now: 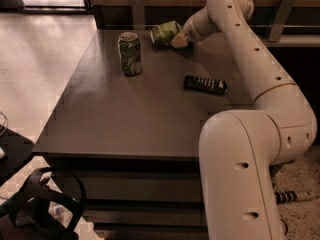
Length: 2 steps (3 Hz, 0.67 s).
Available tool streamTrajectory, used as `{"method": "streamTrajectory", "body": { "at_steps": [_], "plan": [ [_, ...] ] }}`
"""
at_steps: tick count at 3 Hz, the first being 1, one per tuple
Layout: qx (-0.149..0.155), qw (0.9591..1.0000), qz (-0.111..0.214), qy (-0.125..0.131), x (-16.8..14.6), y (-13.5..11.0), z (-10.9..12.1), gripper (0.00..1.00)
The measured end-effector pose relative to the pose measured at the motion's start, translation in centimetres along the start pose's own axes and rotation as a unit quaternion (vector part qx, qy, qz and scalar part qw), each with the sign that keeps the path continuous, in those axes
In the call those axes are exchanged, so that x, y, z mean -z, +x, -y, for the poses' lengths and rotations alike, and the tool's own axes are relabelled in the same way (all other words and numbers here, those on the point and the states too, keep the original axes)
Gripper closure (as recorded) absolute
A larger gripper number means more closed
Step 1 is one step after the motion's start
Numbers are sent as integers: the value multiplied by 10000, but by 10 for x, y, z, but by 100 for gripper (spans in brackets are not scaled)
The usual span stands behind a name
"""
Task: Pick green jalapeno chip bag
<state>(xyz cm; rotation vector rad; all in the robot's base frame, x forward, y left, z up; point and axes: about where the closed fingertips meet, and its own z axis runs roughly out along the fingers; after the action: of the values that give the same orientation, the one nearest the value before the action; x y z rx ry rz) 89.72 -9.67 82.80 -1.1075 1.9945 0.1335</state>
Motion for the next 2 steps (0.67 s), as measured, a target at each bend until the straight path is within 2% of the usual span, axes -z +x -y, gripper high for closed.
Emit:
{"method": "streamTrajectory", "body": {
  "at_steps": [2],
  "plan": [
    [2,10000,0,2,0,-1,0,100]
  ]
}}
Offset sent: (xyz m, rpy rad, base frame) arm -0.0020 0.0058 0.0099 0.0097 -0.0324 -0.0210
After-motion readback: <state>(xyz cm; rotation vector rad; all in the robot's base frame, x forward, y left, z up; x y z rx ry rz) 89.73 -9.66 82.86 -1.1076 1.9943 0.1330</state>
